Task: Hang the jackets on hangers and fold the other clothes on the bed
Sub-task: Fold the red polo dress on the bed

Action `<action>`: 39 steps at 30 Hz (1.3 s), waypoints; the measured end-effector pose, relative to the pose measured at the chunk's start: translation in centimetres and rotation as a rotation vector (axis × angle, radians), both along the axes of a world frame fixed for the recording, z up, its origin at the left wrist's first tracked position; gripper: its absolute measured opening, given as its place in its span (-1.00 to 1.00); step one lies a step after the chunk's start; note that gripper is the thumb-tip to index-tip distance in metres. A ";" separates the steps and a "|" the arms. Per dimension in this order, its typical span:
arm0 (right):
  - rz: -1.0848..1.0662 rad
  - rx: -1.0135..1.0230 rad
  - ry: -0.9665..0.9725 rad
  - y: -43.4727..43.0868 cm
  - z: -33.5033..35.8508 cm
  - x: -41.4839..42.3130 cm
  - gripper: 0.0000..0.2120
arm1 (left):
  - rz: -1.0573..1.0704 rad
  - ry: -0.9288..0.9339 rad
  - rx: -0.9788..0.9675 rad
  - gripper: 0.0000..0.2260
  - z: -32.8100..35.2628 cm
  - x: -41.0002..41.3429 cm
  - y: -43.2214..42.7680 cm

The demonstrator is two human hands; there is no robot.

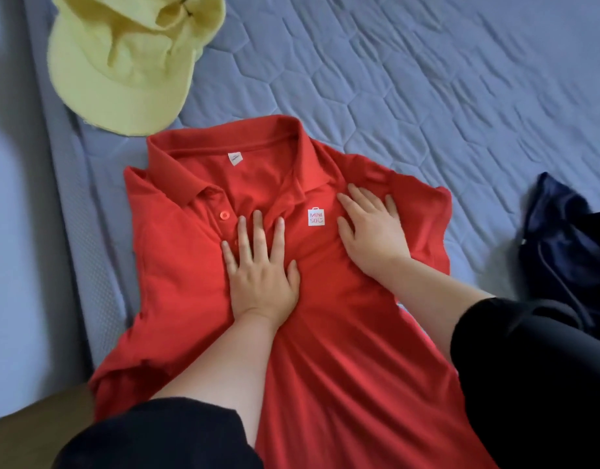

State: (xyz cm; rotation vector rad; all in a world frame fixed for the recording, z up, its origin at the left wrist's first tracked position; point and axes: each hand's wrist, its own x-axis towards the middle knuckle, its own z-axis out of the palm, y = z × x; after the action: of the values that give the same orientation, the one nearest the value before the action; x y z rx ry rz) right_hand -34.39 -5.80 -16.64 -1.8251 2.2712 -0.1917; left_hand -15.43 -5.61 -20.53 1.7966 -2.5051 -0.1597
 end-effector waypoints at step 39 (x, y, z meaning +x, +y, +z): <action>-0.358 -0.161 -0.453 7.9 6.5 3.1 -0.50 | -0.033 0.627 -0.204 -0.55 5.6 1.3 1.0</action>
State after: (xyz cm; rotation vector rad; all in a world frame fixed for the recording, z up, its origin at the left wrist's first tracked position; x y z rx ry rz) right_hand -31.33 2.12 -10.12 -1.2501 2.2670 -0.7802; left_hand -14.17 -4.62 -14.90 1.3537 -2.0203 -0.3847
